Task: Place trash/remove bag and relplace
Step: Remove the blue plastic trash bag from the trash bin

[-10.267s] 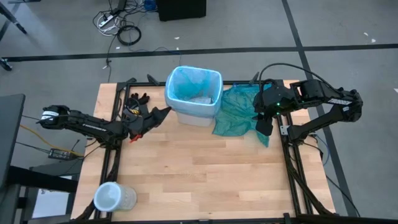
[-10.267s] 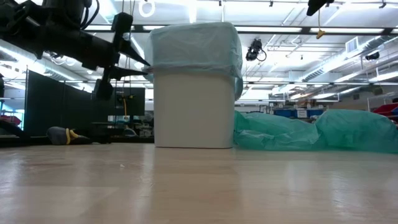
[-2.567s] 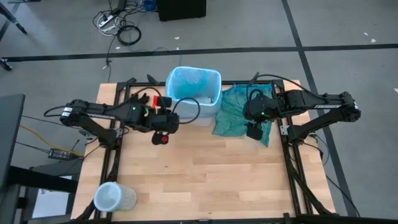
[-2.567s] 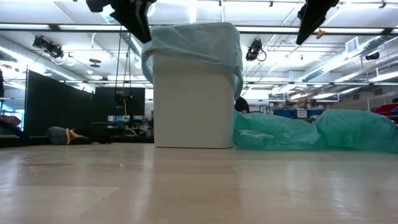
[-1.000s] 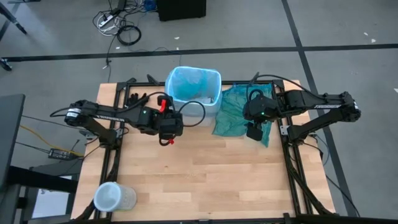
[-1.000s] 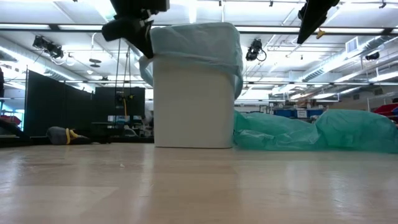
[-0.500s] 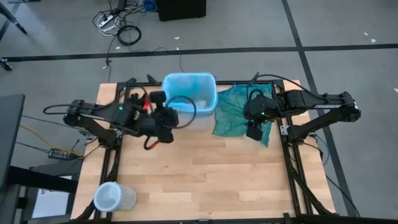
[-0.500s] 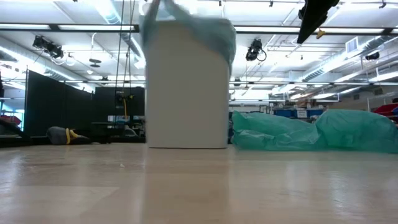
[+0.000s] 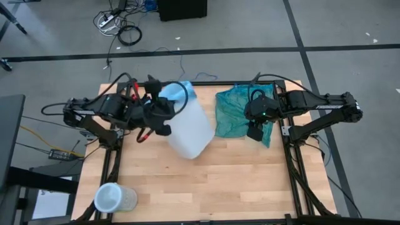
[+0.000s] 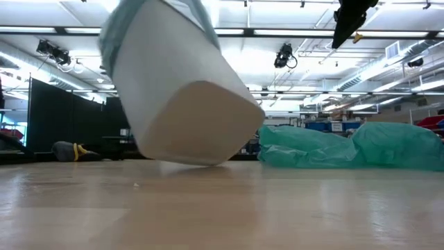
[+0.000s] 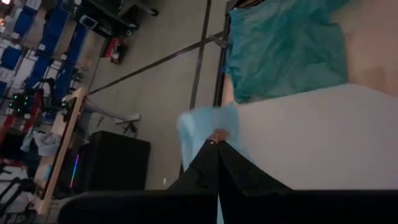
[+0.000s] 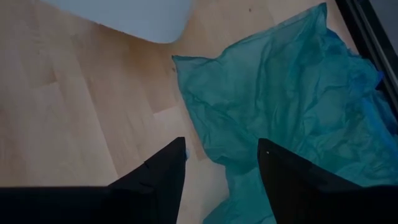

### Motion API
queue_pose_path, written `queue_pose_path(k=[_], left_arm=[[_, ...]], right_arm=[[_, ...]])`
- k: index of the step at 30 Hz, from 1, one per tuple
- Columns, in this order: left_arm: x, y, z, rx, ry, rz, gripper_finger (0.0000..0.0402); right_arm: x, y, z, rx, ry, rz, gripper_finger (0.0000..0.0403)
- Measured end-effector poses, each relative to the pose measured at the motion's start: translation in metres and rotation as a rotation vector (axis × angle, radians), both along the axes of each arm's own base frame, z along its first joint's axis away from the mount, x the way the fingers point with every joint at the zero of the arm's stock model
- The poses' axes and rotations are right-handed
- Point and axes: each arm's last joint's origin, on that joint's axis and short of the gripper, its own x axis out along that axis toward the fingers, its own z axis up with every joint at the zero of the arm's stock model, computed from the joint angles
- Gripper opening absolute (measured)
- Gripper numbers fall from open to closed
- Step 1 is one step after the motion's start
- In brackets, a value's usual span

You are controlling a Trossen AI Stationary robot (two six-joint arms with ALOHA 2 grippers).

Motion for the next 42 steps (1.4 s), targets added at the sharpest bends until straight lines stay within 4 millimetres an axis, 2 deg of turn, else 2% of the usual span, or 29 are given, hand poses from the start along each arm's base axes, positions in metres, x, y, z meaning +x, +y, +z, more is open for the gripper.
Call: queue_pose_path(k=[5, 9, 13, 17, 19, 21, 25, 27, 30, 34, 42], left_arm=[[0.003, -0.001, 0.0, 0.03, 0.022, -0.033, 0.0], [0.002, 0.0, 0.015, 0.024, -0.024, -0.054, 0.0], [-0.004, 0.004, 0.039, -0.052, -0.127, -0.073, 0.0], [-0.004, 0.005, 0.05, -0.214, -0.223, -0.103, 0.0], [0.002, 0.01, 0.046, -0.372, -0.216, -0.153, 0.0], [0.008, 0.013, 0.034, -0.459, -0.111, -0.175, 0.0], [0.014, 0.017, 0.009, -0.461, 0.128, -0.112, 0.0], [0.016, 0.019, 0.002, -0.429, 0.191, -0.067, 0.0], [0.025, 0.019, 0.005, -0.432, 0.101, -0.067, 0.0], [0.035, 0.016, 0.018, -0.471, -0.047, -0.159, 0.0], [0.055, 0.013, 0.006, -0.467, -0.008, -0.172, 0.0]], right_arm=[[0.0, 0.0, 0.0, 0.001, 0.0, -0.001, 0.0185], [0.0, 0.0, 0.0, 0.01, -0.006, -0.013, 0.0184], [0.0, 0.0, 0.0, 0.012, -0.008, -0.016, 0.018], [0.001, 0.0, 0.0, 0.008, -0.012, -0.021, 0.0178], [0.001, -0.002, 0.001, -0.01, -0.019, -0.038, 0.0178], [0.001, -0.003, 0.001, -0.027, -0.027, -0.054, 0.0178], [0.003, -0.005, 0.002, -0.032, -0.042, -0.066, 0.0176], [0.003, -0.005, 0.003, -0.032, -0.053, -0.066, 0.0174], [0.004, -0.005, 0.004, -0.031, -0.065, -0.066, 0.0172], [0.009, -0.006, 0.007, -0.029, -0.122, -0.067, 0.0174], [0.036, -0.002, 0.0, -0.04, -0.388, 0.058, 0.0199]])
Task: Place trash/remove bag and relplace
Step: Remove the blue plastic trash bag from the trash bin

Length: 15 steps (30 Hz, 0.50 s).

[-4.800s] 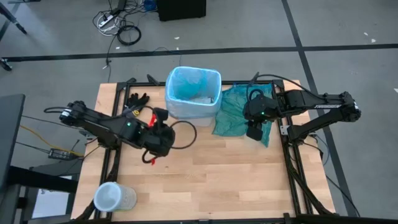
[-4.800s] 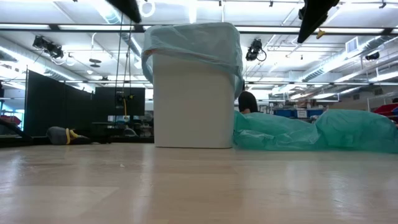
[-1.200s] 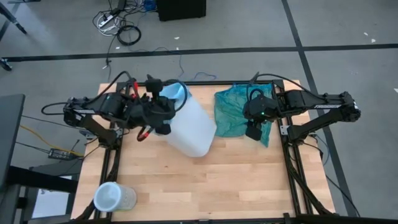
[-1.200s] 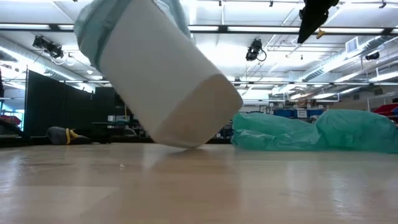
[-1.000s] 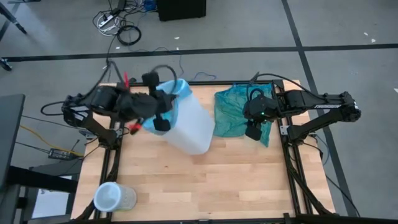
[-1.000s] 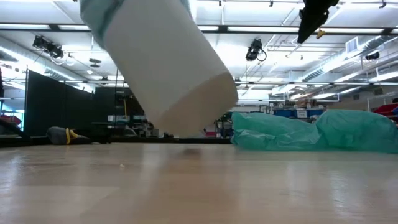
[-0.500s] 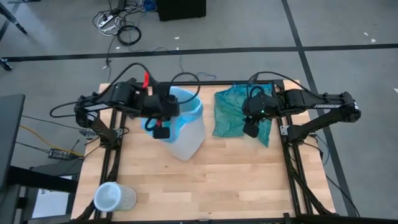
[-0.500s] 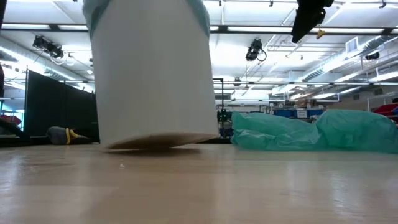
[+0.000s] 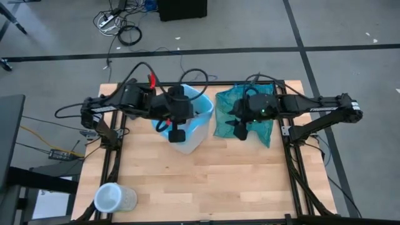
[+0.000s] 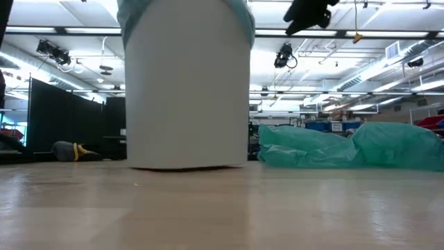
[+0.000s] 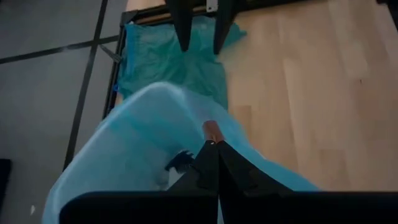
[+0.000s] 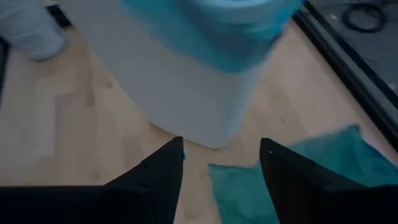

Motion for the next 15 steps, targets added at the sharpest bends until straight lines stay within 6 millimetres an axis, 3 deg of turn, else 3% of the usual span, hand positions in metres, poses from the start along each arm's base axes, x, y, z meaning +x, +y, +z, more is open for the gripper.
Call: queue_pose_path(k=[10, 15], left_arm=[[0.01, -0.004, -0.006, -0.018, 0.002, 0.004, 0.0], [0.016, -0.005, -0.004, -0.029, -0.05, 0.0, 0.0]], right_arm=[[0.011, 0.007, 0.027, -0.071, -0.3, 0.127, 0.0272], [0.018, 0.006, 0.022, -0.125, -0.271, 0.144, 0.0286]])
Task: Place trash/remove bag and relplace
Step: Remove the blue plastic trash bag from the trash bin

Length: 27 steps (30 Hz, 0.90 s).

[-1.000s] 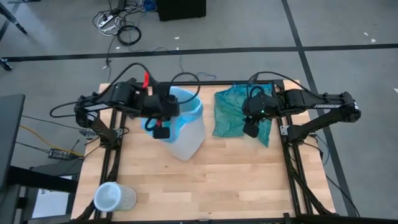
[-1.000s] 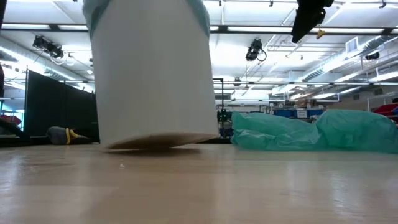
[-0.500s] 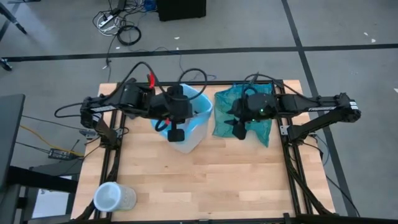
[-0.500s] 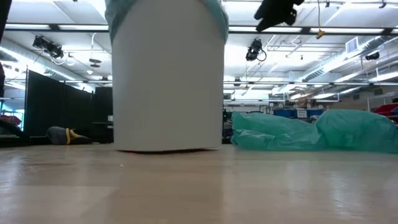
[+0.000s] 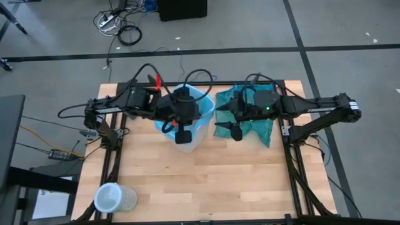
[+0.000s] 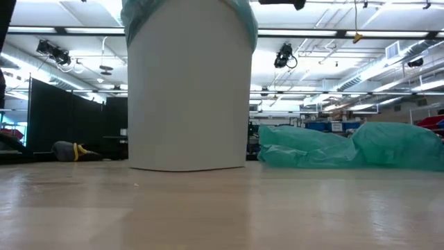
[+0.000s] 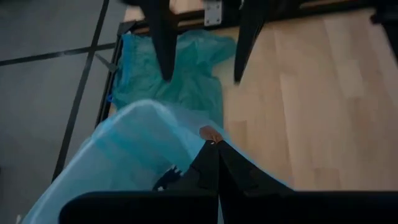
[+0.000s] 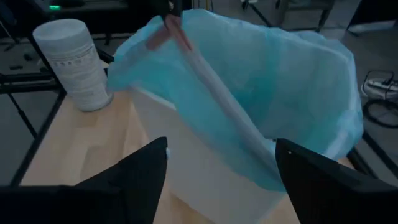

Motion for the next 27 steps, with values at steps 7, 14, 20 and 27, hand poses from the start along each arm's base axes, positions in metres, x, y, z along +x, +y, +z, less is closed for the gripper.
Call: queue_pose_path(k=[7, 14, 20, 27], left_arm=[[0.002, -0.005, 0.003, -0.03, -0.045, -0.008, 0.0001], [0.002, -0.021, 0.004, -0.094, -0.073, -0.026, 0.0001], [0.0, -0.039, 0.004, -0.172, -0.079, -0.085, 0.0001], [0.004, -0.059, -0.007, -0.203, -0.025, -0.102, 0.0001]], right_arm=[[0.016, -0.005, -0.015, -0.021, 0.066, -0.002, 0.0279], [0.019, -0.016, -0.015, -0.031, 0.046, -0.08, 0.027], [0.02, -0.022, -0.013, -0.037, 0.031, -0.103, 0.0247], [0.019, -0.024, -0.013, -0.057, 0.027, -0.184, 0.0201]])
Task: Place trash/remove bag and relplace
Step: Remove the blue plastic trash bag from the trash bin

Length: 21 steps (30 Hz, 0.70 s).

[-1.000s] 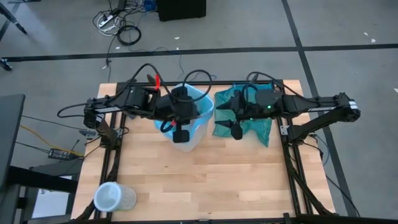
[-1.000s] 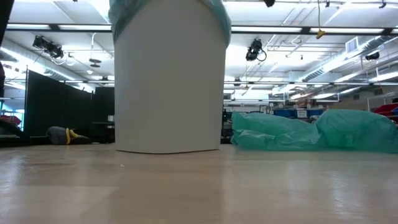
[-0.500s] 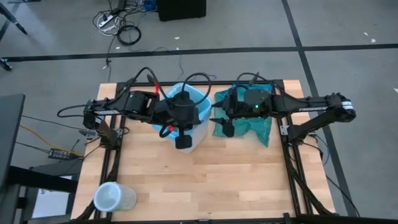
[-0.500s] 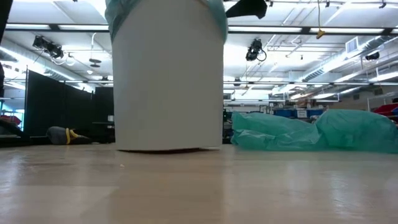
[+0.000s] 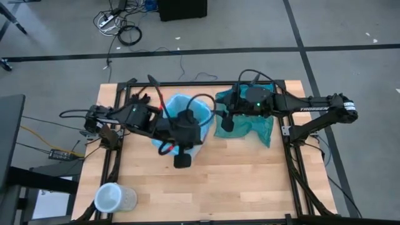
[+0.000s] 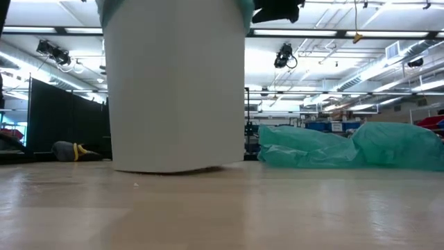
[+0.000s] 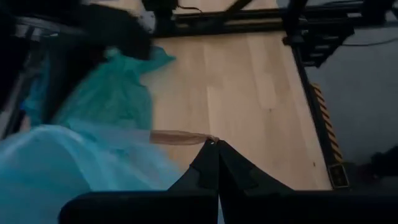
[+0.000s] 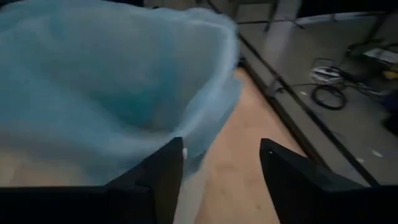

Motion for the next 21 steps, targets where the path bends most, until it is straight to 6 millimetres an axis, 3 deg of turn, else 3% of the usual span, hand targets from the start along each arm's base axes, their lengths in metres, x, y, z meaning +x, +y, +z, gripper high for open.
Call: queue_pose_path(k=[9, 15, 21], left_arm=[[0.009, -0.011, -0.02, 0.006, 0.113, -0.061, 0.0001], [-0.013, -0.007, -0.006, 0.036, 0.16, -0.071, 0.0001], [-0.026, -0.022, -0.011, 0.064, 0.269, -0.211, 0.0001]], right_arm=[[-0.001, -0.002, 0.006, -0.024, -0.044, -0.03, 0.0107], [-0.019, 0.002, 0.014, -0.075, -0.009, 0.034, 0.0103], [-0.031, -0.018, 0.017, -0.111, 0.017, -0.17, 0.0093]])
